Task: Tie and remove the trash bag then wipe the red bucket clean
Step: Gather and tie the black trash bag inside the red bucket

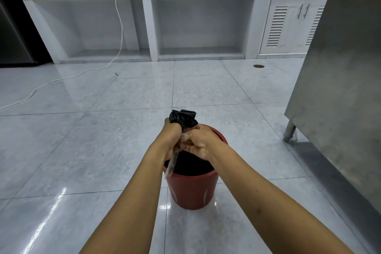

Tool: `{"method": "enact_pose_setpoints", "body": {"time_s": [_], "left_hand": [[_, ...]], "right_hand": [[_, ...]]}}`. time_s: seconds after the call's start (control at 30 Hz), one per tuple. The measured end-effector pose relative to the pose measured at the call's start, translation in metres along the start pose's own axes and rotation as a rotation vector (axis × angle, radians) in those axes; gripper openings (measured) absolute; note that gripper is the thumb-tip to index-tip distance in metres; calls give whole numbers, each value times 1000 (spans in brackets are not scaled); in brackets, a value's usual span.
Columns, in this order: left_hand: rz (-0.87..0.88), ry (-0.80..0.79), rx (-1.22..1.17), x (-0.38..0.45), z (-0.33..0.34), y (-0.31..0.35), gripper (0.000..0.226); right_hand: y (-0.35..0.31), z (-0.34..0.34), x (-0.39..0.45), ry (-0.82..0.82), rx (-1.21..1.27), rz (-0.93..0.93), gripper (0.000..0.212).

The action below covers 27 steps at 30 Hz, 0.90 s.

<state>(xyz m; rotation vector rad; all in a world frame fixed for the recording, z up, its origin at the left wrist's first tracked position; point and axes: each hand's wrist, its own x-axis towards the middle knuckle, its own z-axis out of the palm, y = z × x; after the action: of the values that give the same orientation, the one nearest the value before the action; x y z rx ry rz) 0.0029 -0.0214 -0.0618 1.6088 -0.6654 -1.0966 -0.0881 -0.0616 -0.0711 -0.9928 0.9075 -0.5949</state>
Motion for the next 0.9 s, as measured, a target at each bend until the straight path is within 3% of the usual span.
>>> {"method": "enact_pose_setpoints", "body": {"time_s": [0.07, 0.17, 0.23, 0.4, 0.6, 0.73, 0.83, 0.9], "left_hand": [[74, 13, 128, 3, -4, -4, 48], [158, 47, 298, 1, -14, -6, 50], [188, 66, 361, -2, -19, -6, 47], [327, 35, 463, -1, -21, -7, 20], [479, -23, 556, -2, -23, -8, 32], [546, 52, 607, 1, -32, -8, 24], [572, 67, 660, 0, -33, -7, 23], [587, 49, 672, 0, -32, -8, 25]], "right_hand": [[1, -4, -1, 7, -218, -44, 27], [2, -22, -2, 140, -763, -231, 31], [1, -34, -1, 221, -963, -348, 32], [-14, -50, 8, 363, -975, -473, 29], [-17, -56, 16, 395, -1047, -539, 24], [-17, -57, 17, 241, -1303, -572, 27], [-17, -54, 11, -10, -1168, -541, 17], [-16, -54, 8, -62, -1117, -515, 22]]}}
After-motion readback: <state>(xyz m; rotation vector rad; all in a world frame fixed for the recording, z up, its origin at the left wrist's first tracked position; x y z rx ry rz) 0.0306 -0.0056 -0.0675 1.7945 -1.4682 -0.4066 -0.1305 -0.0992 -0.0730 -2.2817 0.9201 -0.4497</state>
